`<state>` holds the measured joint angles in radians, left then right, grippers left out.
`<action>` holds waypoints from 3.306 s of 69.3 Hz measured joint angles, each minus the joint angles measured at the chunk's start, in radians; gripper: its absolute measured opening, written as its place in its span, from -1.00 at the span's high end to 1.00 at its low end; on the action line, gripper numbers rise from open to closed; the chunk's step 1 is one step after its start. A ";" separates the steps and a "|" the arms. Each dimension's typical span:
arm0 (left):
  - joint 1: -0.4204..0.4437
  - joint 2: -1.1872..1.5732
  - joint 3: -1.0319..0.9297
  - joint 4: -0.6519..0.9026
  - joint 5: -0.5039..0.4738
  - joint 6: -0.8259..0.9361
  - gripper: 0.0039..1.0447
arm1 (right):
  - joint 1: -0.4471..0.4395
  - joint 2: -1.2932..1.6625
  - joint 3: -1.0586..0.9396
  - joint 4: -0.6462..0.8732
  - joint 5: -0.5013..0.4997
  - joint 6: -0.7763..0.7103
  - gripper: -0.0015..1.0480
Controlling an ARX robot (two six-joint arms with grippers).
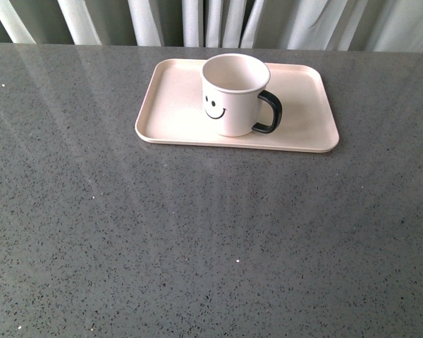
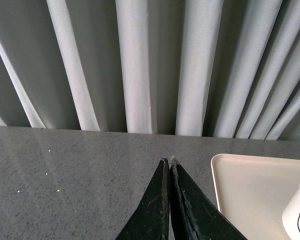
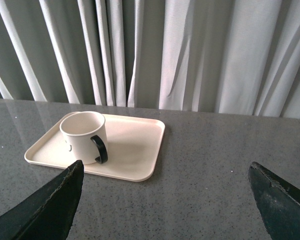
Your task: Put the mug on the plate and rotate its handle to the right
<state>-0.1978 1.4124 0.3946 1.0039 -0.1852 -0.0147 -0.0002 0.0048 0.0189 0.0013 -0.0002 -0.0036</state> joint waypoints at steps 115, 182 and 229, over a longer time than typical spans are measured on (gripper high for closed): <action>0.193 -1.119 -0.381 -0.709 0.185 0.005 0.98 | 0.000 0.000 0.000 0.000 0.000 0.000 -0.82; 0.195 -1.396 -0.381 -1.004 0.185 0.006 0.00 | 0.000 0.000 0.000 0.000 0.000 0.000 -0.82; 0.195 -1.396 -0.381 -1.004 0.185 0.008 -0.83 | -0.071 1.168 0.568 -0.033 -0.277 -0.212 -0.82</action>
<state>-0.0029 0.0162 0.0135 -0.0002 -0.0002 -0.0063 -0.0715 1.1728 0.5873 -0.0319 -0.2768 -0.2161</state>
